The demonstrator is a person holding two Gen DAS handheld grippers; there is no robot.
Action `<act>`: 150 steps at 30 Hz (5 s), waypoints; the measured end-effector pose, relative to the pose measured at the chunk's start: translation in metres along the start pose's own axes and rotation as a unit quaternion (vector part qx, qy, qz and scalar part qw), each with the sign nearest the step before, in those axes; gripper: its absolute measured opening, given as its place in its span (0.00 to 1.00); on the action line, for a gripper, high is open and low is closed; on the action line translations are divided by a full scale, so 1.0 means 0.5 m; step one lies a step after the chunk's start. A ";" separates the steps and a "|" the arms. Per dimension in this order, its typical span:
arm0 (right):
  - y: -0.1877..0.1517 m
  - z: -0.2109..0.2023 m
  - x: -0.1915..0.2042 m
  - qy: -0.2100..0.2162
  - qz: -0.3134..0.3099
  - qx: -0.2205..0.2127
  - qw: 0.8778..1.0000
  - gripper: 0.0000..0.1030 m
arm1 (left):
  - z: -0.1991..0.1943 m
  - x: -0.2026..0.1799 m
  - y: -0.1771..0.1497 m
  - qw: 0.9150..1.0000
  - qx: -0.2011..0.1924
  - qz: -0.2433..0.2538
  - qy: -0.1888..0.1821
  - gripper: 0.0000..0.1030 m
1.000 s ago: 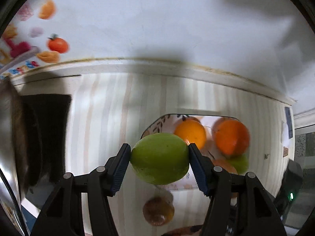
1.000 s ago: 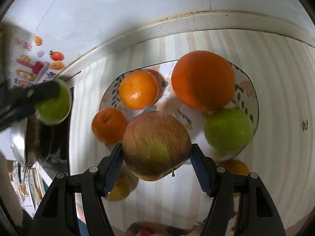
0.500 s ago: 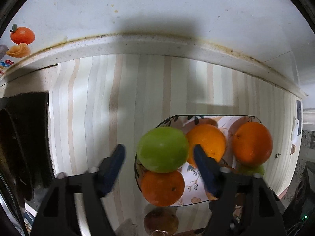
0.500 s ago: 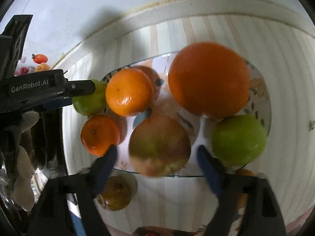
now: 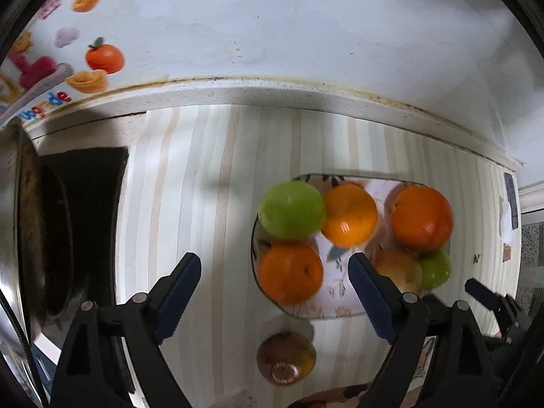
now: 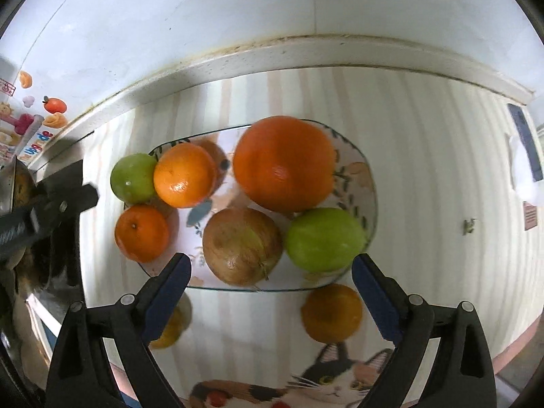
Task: Organize fruits
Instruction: 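Carry the green and red apples onto the plate and open both tools, then lower the left tool to the dark brown apple while the right tool reaches the orange, then grasp the dark brown apple with the left tool while the right tool grasps the orange, then carry the brown apple and orange onto the plate and open both tools, then lift both open tools from the plate toward the cat mat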
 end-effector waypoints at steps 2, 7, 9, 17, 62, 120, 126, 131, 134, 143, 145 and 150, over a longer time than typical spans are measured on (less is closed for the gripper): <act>-0.011 -0.021 -0.003 -0.007 -0.005 -0.013 1.000 0.95 | -0.015 -0.004 -0.021 1.000 -0.016 0.001 0.005 0.86; -0.050 -0.080 -0.013 -0.013 -0.018 -0.046 0.999 0.95 | -0.071 -0.012 -0.080 0.998 -0.057 0.003 0.019 0.86; -0.068 -0.104 -0.014 -0.014 -0.022 -0.060 0.998 0.95 | -0.095 -0.016 -0.106 0.997 -0.071 0.003 0.020 0.86; -0.136 -0.175 -0.019 -0.023 -0.032 -0.102 0.994 0.95 | -0.180 -0.026 -0.181 0.991 -0.125 0.015 0.033 0.86; -0.247 0.034 -0.247 0.083 0.147 -0.008 0.986 0.94 | 0.120 -0.047 -0.241 0.998 0.050 0.011 0.030 0.86; 0.150 0.060 0.102 0.135 -0.051 0.117 0.983 0.59 | 0.102 -0.119 -0.059 0.998 0.009 -0.024 -0.062 0.63; 0.165 0.042 0.097 0.121 -0.044 0.110 0.985 0.89 | 0.086 -0.103 -0.053 0.998 -0.013 -0.036 -0.051 0.85; 0.161 0.026 0.080 0.108 -0.044 0.096 0.989 0.89 | 0.069 -0.090 -0.061 0.998 -0.027 -0.036 -0.033 0.85; 0.149 0.001 0.066 0.091 -0.049 0.071 0.992 0.89 | 0.052 -0.077 -0.071 0.998 -0.035 -0.037 -0.024 0.85; 0.046 -0.062 0.008 0.024 -0.053 -0.010 0.998 0.92 | -0.014 -0.040 -0.115 0.997 -0.063 -0.034 0.020 0.85; 0.017 -0.067 -0.003 0.015 -0.051 -0.018 0.998 0.92 | -0.028 -0.036 -0.127 0.997 -0.071 -0.032 0.027 0.85; -0.046 -0.098 -0.026 0.005 -0.044 -0.046 0.998 0.92 | -0.073 -0.040 -0.163 0.994 -0.101 -0.020 0.042 0.85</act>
Point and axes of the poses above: each gripper's, at about its wrist camera, not at the fingertips, and z roughly the way its jaws point, x to its left, y to its top, the point moved 2 cm from there along z, roughly the way its jaws point, and after that the axes turned 3 degrees about x, right-handed, at the moved point
